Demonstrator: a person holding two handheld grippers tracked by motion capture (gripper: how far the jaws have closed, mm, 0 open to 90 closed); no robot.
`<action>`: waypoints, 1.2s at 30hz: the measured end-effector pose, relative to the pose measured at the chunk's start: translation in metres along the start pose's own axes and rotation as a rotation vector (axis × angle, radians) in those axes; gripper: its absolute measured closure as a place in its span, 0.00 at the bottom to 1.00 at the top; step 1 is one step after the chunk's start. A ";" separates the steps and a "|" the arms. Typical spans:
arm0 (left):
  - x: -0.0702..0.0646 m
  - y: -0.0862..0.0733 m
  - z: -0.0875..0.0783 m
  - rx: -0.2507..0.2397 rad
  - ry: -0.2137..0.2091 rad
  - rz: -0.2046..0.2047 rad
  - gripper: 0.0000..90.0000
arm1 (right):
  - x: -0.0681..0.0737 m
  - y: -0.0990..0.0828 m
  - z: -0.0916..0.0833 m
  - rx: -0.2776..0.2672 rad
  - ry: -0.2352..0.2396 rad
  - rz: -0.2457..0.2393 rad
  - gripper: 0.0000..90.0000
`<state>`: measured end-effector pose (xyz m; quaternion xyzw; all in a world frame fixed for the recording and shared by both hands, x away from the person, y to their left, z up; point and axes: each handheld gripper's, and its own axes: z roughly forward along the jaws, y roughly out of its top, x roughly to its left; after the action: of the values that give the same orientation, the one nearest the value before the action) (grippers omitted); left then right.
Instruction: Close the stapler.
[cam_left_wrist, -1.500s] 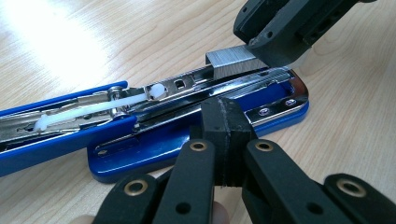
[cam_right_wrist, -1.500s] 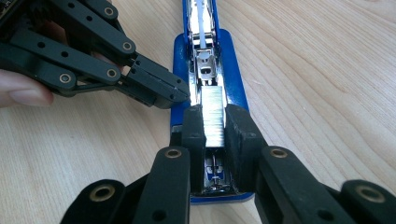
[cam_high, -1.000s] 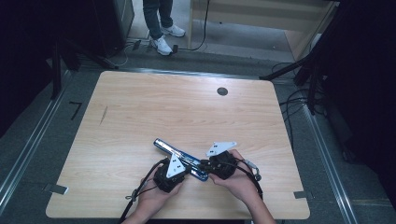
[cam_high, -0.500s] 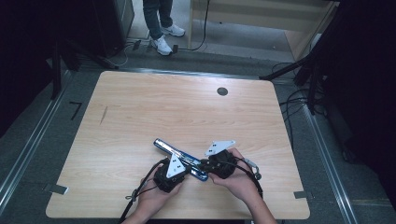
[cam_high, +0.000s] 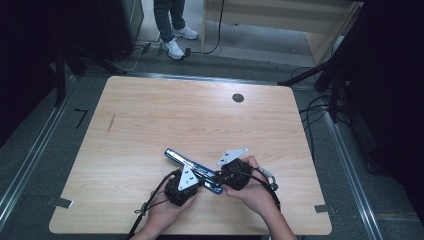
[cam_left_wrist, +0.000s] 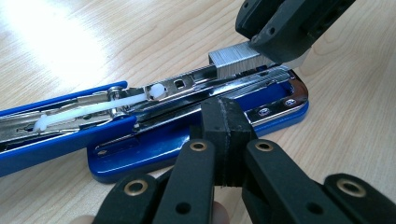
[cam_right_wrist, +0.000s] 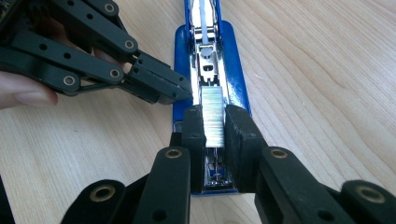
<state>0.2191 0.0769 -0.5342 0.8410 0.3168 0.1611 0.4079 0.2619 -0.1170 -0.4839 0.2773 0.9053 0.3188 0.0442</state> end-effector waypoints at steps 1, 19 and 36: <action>0.000 0.000 0.000 -0.001 -0.001 -0.001 1.00 | 0.000 0.000 0.001 0.009 0.001 -0.005 0.88; 0.000 0.000 0.000 0.001 0.002 0.003 1.00 | 0.001 0.002 0.001 0.023 -0.005 0.014 0.88; -0.001 0.000 0.000 0.000 0.002 0.003 1.00 | 0.002 0.002 0.000 0.035 -0.005 -0.007 0.88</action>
<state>0.2187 0.0766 -0.5341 0.8413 0.3157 0.1625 0.4075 0.2613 -0.1141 -0.4826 0.2755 0.9116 0.3021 0.0428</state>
